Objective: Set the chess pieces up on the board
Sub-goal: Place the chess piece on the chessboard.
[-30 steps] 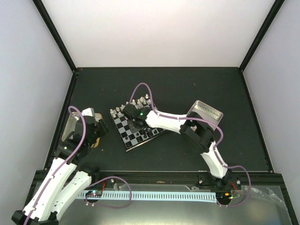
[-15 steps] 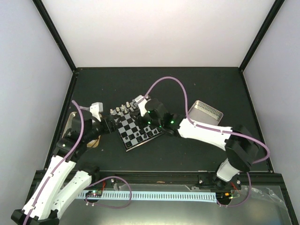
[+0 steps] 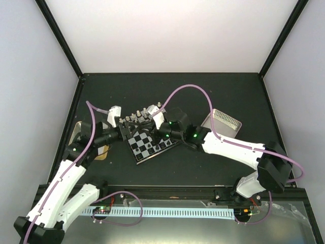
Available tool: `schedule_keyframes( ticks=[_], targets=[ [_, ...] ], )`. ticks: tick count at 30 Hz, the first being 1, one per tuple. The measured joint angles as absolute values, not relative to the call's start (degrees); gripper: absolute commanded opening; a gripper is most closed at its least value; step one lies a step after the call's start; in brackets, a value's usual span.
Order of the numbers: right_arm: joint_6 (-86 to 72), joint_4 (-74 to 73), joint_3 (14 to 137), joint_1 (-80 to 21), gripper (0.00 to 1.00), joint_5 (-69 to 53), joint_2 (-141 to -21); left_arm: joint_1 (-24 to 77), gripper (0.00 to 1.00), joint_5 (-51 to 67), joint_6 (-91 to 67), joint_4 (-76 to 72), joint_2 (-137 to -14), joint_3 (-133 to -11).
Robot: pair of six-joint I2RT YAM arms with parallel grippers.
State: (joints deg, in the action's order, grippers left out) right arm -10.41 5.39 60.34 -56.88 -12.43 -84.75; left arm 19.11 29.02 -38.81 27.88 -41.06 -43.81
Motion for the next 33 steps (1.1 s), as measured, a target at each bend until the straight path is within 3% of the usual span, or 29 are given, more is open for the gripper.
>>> schedule_keyframes(
  ticks=[2,5,8,15,20,22,33],
  targets=[
    [-9.6,4.9,60.3,-57.1,0.09,-12.7,-84.8,19.1,0.42,29.7,-39.2,27.1,-41.8,-43.8],
    [-8.5,3.9,60.4,-57.6,0.09,-12.8,-84.8,18.8,0.19,30.2,-40.0,26.2,-42.4,-43.7],
    [-7.6,3.4,60.4,-58.0,0.09,-12.8,-84.8,18.5,0.09,30.6,-40.6,25.3,-43.0,-43.2],
    [-6.6,2.5,60.4,-58.2,0.12,-12.3,-85.0,18.3,0.02,32.6,-40.7,24.2,-45.1,-42.9],
    [-6.8,0.7,61.0,-58.2,0.43,-11.6,-85.4,18.1,0.01,33.8,-39.3,24.6,-46.6,-42.9],
    [-8.0,0.1,61.4,-58.2,0.49,-10.9,-85.4,18.1,0.02,33.6,-38.1,25.6,-46.9,-42.9],
    [-19.8,-5.0,54.9,-57.1,0.5,2.0,-83.3,22.2,0.02,19.2,-32.7,29.2,-45.0,-39.2]
  ],
)
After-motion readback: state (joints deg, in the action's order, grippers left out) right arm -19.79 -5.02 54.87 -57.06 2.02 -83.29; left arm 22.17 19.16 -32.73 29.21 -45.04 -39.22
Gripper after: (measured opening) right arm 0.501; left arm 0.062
